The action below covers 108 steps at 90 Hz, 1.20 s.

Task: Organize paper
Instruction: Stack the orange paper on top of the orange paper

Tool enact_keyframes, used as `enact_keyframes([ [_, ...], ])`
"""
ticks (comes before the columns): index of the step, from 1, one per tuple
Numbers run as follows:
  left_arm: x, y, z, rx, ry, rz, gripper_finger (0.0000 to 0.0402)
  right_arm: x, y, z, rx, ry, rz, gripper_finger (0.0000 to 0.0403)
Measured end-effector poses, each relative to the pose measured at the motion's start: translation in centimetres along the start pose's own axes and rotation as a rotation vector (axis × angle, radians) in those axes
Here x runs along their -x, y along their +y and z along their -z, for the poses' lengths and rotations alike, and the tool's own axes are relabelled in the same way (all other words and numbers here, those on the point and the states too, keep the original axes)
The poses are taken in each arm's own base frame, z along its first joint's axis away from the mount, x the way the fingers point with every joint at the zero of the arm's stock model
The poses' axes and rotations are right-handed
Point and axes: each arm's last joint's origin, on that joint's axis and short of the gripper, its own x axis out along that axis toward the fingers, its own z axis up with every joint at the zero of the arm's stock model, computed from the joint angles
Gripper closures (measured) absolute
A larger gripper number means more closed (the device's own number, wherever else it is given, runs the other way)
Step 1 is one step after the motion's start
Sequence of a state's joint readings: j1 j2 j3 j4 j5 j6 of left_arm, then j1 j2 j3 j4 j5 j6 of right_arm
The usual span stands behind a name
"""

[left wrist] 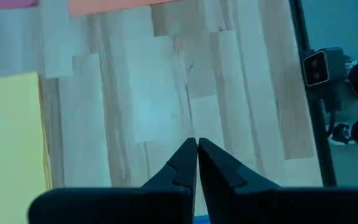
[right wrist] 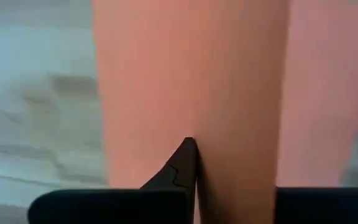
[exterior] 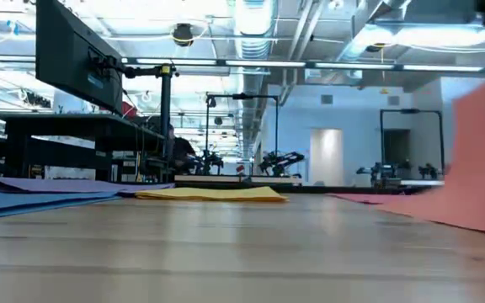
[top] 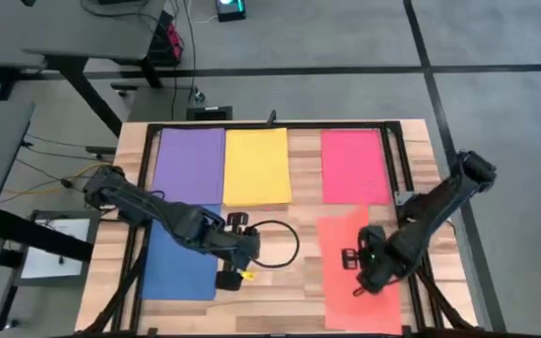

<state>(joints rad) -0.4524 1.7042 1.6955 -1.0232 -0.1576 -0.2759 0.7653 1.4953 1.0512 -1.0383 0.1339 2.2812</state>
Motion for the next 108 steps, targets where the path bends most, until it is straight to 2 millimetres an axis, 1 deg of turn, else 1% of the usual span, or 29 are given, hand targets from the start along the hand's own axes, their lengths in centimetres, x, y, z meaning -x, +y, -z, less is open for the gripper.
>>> enact_keyframes([
  [13,0.0,0.0,-0.2,-0.015,-0.017,0.005,0.0401,-2.5,0.7,1.1,0.009,-0.037,0.045,0.0403],
  [22,0.0,-0.1,-0.3,-0.013,-0.028,0.006,0.0401,-3.9,0.6,1.7,0.026,-0.049,0.113,0.0403],
  [35,0.0,0.0,-0.4,-0.018,-0.044,-0.021,0.0401,-5.2,-0.2,2.5,0.059,-0.068,0.205,0.0403],
  [46,0.0,0.0,-0.4,-0.037,-0.047,-0.029,0.0401,-6.0,-0.7,3.3,0.083,-0.087,0.224,0.0403],
  [52,0.0,0.0,-0.4,-0.041,-0.047,-0.031,0.0401,-6.4,-0.6,3.8,0.066,-0.067,0.204,0.0403],
  [57,0.0,0.1,-0.4,-0.039,-0.047,-0.033,0.0402,-6.5,-0.5,4.5,0.115,-0.020,0.165,0.0403],
  [62,0.0,0.2,-0.4,-0.035,-0.046,-0.035,0.0402,-6.4,-0.6,4.8,0.142,-0.009,0.155,0.0403],
  [75,-0.1,0.5,-0.5,-0.012,-0.048,-0.039,0.0402,-6.0,-2.3,5.2,-0.063,-0.090,0.207,0.0403],
  [92,-0.2,1.2,-0.8,0.011,-0.062,-0.047,0.0402,-5.8,-3.3,5.9,-0.057,-0.056,0.279,0.0403],
  [108,-0.3,2.0,-1.1,0.034,-0.074,-0.057,0.0402,-5.7,-4.0,6.4,-0.107,-0.061,0.286,0.0403],
])
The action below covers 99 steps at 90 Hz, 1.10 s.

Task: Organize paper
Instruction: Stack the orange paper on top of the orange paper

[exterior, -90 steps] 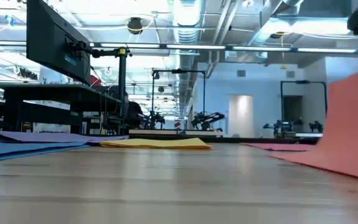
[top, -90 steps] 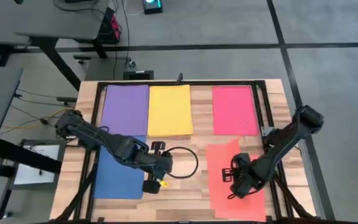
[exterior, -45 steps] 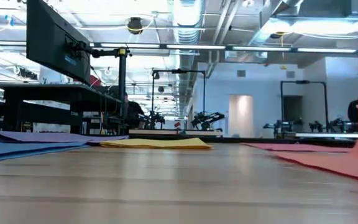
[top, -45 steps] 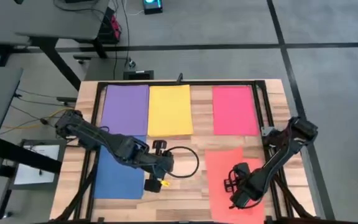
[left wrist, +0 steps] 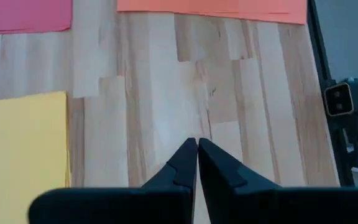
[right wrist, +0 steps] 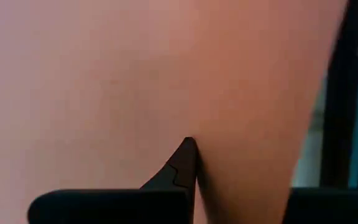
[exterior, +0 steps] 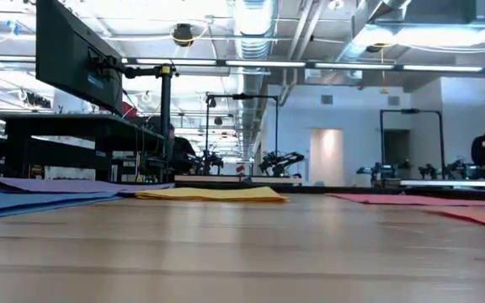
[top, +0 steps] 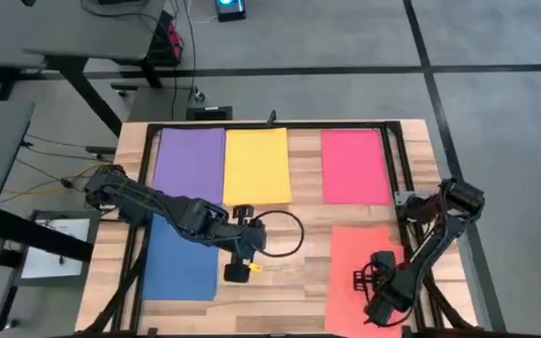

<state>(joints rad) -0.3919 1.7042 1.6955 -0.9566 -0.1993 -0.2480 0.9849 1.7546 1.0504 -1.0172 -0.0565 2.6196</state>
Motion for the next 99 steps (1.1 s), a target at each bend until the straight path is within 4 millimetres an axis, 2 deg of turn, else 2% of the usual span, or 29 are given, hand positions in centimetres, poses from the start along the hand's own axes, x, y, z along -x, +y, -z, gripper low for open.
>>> enact_keyframes([
  [18,-0.07,0.32,-0.62,0.004,-0.052,0.005,0.0402,0.00,-0.18,0.18,-0.006,0.005,-0.004,0.0403],
  [31,-0.07,0.32,-0.64,0.002,-0.054,0.005,0.0402,0.00,-0.11,0.20,0.132,0.009,-0.007,0.0403],
  [52,-0.07,0.35,-0.64,0.003,-0.053,0.005,0.0402,0.26,0.05,-0.05,0.246,0.051,0.043,0.0403],
  [69,-0.07,0.38,-0.65,0.003,-0.053,0.005,0.0402,0.31,0.19,-0.10,0.428,0.082,0.059,0.0403],
  [99,-0.07,0.39,-0.65,-0.011,-0.053,0.004,0.0402,0.25,0.46,-0.10,0.470,0.090,0.051,0.0397],
])
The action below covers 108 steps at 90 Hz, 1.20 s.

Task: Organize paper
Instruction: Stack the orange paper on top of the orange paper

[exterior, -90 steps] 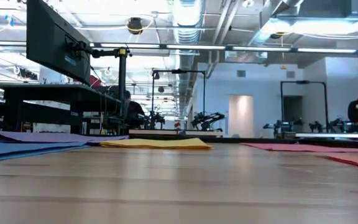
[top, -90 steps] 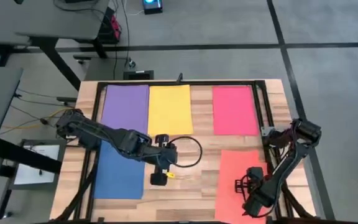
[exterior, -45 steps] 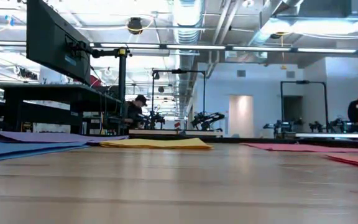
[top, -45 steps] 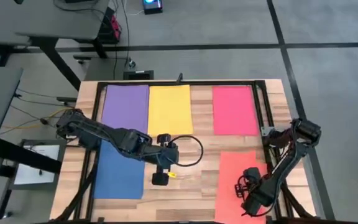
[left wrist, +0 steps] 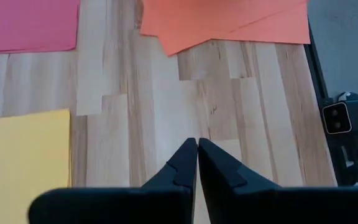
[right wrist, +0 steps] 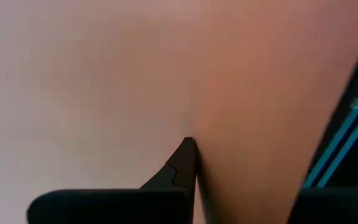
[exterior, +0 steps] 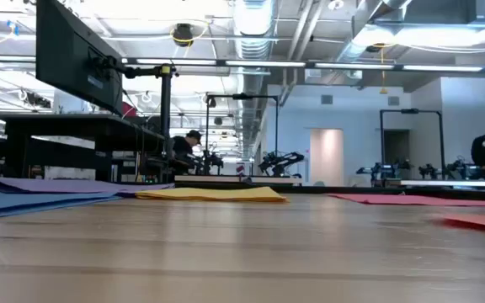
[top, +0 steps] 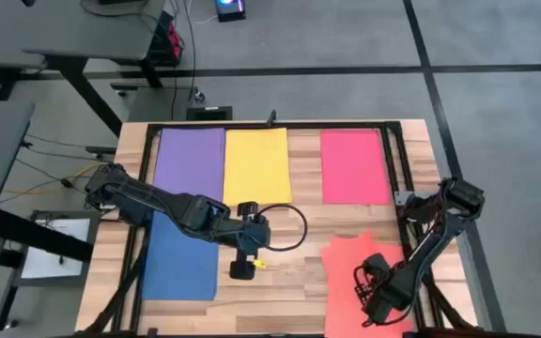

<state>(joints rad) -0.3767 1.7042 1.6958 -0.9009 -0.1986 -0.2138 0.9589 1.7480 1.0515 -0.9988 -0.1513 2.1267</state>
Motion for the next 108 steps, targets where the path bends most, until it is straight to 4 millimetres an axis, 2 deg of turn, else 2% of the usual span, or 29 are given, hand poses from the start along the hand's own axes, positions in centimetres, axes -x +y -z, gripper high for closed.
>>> enact_keyframes([
  [9,0.0,0.0,0.0,-0.012,0.000,0.000,0.0402,0.0,0.1,-0.3,-0.040,0.005,0.006,0.0369],
  [31,0.0,0.1,0.0,-0.019,0.005,-0.002,0.0402,0.2,0.2,-0.9,-0.121,0.054,0.057,0.0260],
  [45,0.0,0.1,0.0,-0.018,0.007,-0.003,0.0402,2.0,0.1,-0.9,-0.104,0.076,0.039,0.0221],
  [58,-1.0,0.3,0.5,0.007,0.006,0.004,0.0402,3.9,-1.0,-1.1,-0.100,0.046,0.084,0.0212],
  [75,-2.2,0.2,1.2,0.056,0.014,0.004,0.0402,5.3,-2.4,-1.6,-0.103,0.033,0.110,0.0216],
  [86,-3.5,-0.2,1.5,0.122,-0.039,0.093,0.0402,6.3,-3.3,-2.0,-0.070,0.032,0.084,0.0220],
  [92,-4.5,-0.7,1.7,0.179,-0.103,0.153,0.0402,6.8,-3.4,-2.0,-0.024,0.010,0.023,0.0222],
  [104,-7.9,-1.3,2.9,0.305,-0.134,0.199,0.0402,7.1,-3.2,-1.9,0.015,-0.093,-0.115,0.0223],
  [108,-9.1,-1.5,2.8,0.336,-0.165,0.212,0.0402,7.1,-3.1,-1.7,0.035,-0.133,-0.162,0.0223],
])
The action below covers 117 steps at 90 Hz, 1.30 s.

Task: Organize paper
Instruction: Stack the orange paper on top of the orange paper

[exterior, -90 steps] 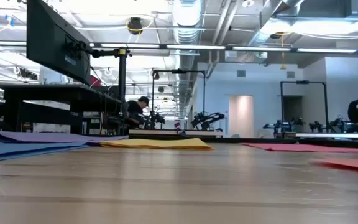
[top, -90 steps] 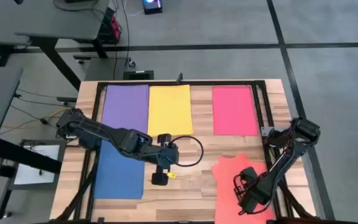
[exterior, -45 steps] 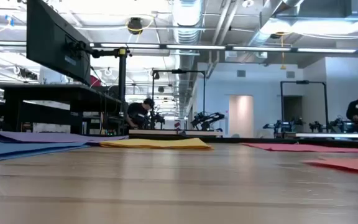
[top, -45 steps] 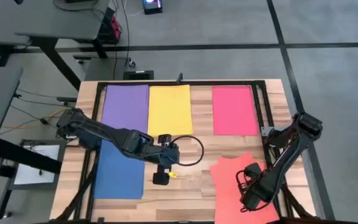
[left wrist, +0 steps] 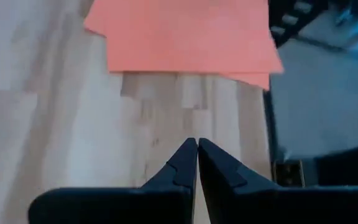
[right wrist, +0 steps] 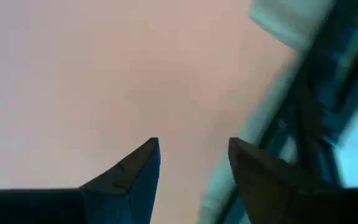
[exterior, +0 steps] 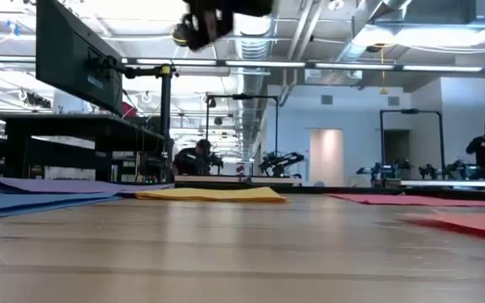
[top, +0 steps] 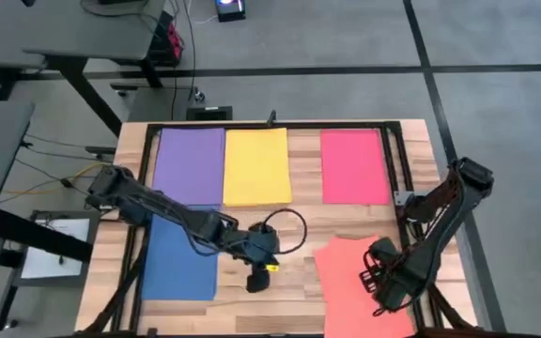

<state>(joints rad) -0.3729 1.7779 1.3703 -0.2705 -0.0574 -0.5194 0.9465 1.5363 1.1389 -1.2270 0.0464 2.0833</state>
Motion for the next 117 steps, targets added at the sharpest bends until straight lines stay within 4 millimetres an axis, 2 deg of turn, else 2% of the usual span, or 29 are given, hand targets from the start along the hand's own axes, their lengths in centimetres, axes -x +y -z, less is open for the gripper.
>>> enact_keyframes([
  [9,-3.4,0.3,1.5,0.011,0.073,-0.016,0.0402,-0.1,1.1,0.4,0.138,-0.107,-0.162,0.0223],
  [15,-5.6,0.3,2.7,0.016,0.139,-0.029,0.0402,-0.2,2.2,0.5,0.291,-0.180,-0.256,0.0223],
  [20,-6.6,0.2,3.1,0.043,0.175,-0.044,0.0402,-0.3,3.3,0.2,0.460,-0.226,-0.305,0.0223],
  [33,-6.3,-1.8,2.1,0.058,0.144,-0.005,0.0402,-1.2,6.2,-1.7,0.845,-0.317,-0.326,0.0223],
  [47,-6.1,-2.5,2.8,0.065,0.153,-0.048,0.0402,-2.6,9.0,-5.3,1.122,-0.410,-0.284,0.0224],
  [61,-4.9,-2.6,3.6,0.117,0.233,-0.122,0.0402,-5.0,11.8,-8.7,1.212,-0.420,-0.300,0.0249],
  [69,-4.2,-2.7,4.0,0.138,0.269,-0.155,0.0402,-6.6,13.1,-10.1,1.211,-0.381,-0.350,0.0286],
  [77,-3.4,-2.7,4.4,0.145,0.315,-0.201,0.0402,-8.1,13.6,-10.6,1.204,-0.344,-0.335,0.0334],
  [84,-2.6,-2.8,4.7,0.141,0.345,-0.235,0.0402,-8.9,13.6,-11.0,1.202,-0.323,-0.308,0.0379],
  [89,-2.4,-2.9,4.8,0.138,0.355,-0.242,0.0402,-9.0,13.4,-11.2,1.207,-0.308,-0.283,0.0395],
  [117,-1.8,-2.7,5.3,0.096,0.409,-0.277,0.0402,-9.4,12.0,-11.0,1.243,-0.217,-0.150,0.0401],
])
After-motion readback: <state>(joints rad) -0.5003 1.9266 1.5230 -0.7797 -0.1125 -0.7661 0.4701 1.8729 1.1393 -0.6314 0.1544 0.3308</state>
